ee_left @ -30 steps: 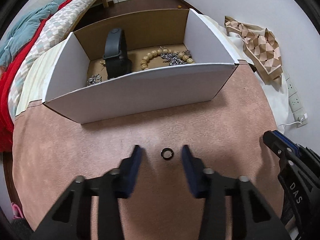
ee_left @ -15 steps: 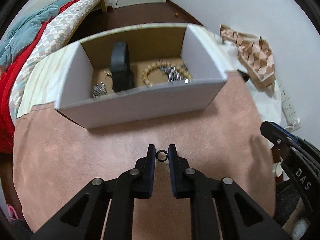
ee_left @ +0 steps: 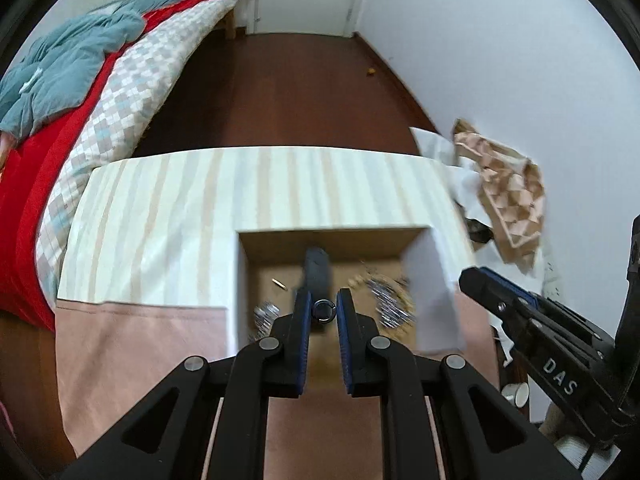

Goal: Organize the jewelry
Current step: 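Carry both rings over the box and open both tools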

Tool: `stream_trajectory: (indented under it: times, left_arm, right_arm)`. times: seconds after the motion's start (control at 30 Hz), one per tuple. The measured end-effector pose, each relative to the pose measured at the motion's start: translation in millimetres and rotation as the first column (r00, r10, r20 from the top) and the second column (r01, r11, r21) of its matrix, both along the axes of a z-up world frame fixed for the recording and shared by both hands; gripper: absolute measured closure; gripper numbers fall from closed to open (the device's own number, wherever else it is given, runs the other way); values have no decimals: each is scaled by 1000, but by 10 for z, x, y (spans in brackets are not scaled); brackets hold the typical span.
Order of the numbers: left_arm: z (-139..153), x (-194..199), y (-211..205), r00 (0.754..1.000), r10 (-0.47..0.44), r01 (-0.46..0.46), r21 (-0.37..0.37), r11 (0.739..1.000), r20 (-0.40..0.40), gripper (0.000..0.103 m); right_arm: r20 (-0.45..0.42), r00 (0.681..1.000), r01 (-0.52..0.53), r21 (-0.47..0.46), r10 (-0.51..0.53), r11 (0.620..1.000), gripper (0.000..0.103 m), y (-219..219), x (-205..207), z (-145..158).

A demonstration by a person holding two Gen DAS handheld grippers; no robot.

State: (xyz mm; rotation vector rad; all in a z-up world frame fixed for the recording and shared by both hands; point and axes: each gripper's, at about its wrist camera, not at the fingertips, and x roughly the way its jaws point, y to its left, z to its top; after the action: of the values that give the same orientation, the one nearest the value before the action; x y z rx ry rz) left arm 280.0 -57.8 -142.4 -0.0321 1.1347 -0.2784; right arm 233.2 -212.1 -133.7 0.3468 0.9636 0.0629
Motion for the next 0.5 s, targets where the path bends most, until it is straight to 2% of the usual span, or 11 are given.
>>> stream_trajectory:
  times: [0.2, 0.37, 0.4, 0.43, 0.47, 0.5]
  left_arm:
    - [-166, 285, 114, 997, 27, -26, 24, 999, -68, 91]
    - [-177, 347, 155, 995, 40, -37, 33, 999, -87, 90]
    - [-159, 343, 166, 996, 42, -40, 35, 999, -79, 90]
    - [-144, 340, 172, 996, 44, -42, 37, 998, -73, 86]
    - [-125, 335, 184, 996, 48, -45, 42, 998, -69, 78]
    - [-101, 324, 203, 997, 55, -52, 47, 998, -60, 73]
  right_arm:
    - [-132, 986, -92, 48, 98, 995, 90, 156, 524, -286]
    - [-227, 966, -106, 75, 120, 992, 89, 179, 637, -510]
    - [-235, 965, -101, 76, 116, 992, 86, 178, 645, -523]
    - [-237, 965, -99, 77, 114, 992, 78, 172, 647, -526]
    - [-234, 966, -95, 77, 111, 992, 73, 159, 639, -519]
    - [-231, 967, -91, 71, 105, 993, 64, 154, 633, -499]
